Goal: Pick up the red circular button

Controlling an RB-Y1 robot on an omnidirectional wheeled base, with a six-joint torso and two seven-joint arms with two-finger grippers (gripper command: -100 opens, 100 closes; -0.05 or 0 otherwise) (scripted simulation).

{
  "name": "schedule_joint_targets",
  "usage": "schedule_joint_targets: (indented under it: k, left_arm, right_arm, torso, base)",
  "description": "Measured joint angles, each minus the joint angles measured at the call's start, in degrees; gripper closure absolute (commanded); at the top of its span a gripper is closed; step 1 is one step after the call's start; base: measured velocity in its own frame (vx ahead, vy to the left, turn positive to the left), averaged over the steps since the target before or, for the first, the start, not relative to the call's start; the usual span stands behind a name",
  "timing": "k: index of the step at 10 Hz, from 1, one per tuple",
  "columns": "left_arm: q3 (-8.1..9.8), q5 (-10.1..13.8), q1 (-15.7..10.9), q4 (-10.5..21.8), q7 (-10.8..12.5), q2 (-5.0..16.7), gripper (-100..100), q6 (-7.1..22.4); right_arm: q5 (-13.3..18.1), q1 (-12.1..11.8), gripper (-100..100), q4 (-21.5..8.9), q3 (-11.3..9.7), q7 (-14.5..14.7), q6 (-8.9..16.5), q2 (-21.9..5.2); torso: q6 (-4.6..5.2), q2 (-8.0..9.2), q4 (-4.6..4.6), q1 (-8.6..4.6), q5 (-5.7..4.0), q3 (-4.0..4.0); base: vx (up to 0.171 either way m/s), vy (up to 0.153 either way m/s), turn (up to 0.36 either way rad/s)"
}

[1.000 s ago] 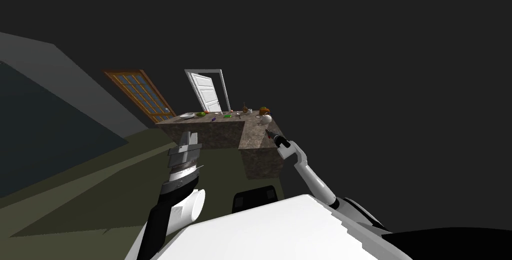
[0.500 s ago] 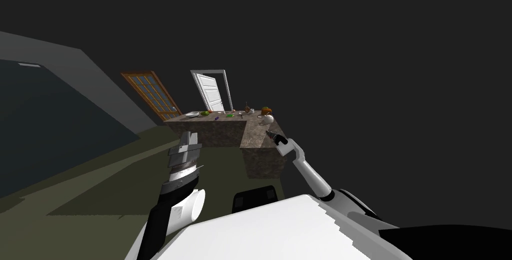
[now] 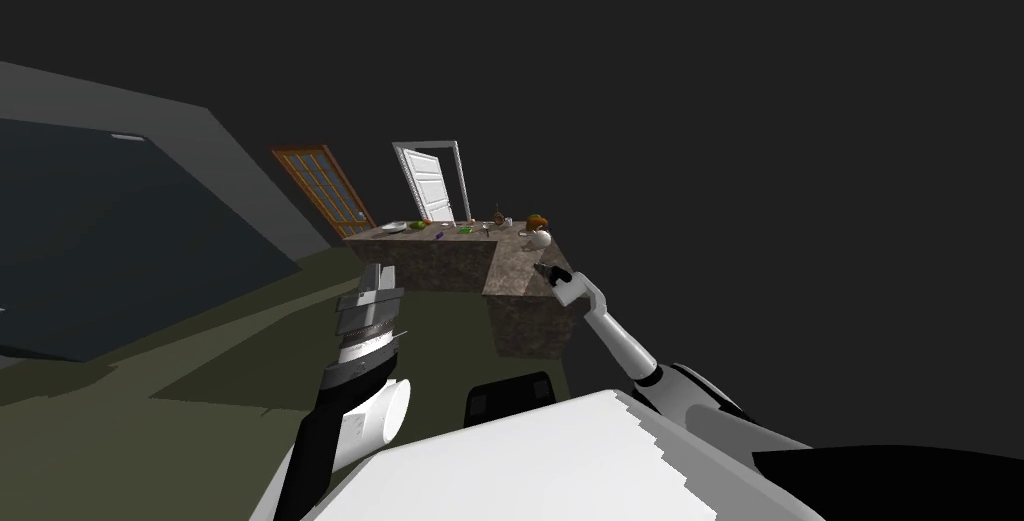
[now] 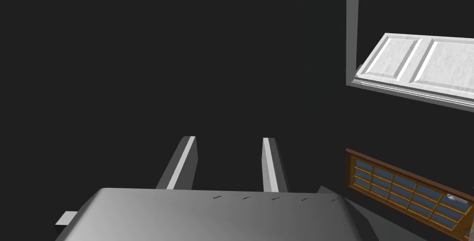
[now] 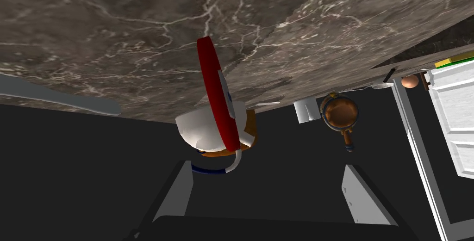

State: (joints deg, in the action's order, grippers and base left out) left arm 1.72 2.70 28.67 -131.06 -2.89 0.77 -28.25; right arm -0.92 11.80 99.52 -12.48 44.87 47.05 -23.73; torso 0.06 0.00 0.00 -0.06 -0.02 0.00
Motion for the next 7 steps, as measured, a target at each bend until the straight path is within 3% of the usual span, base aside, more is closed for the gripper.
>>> schedule_joint_targets:
  k: [7]
  left_arm:
    - [0.0,0.0,0.0,0.0,0.0,0.0,0,0.0]
  right_arm:
    - [-0.8,5.2,-100,-4.7,-1.4,4.9,9.3,-3.2]
  torso:
    - [0.02,0.0,0.0,0.01,0.0,0.0]
  base:
    - [-0.011,-0.012,0.066]
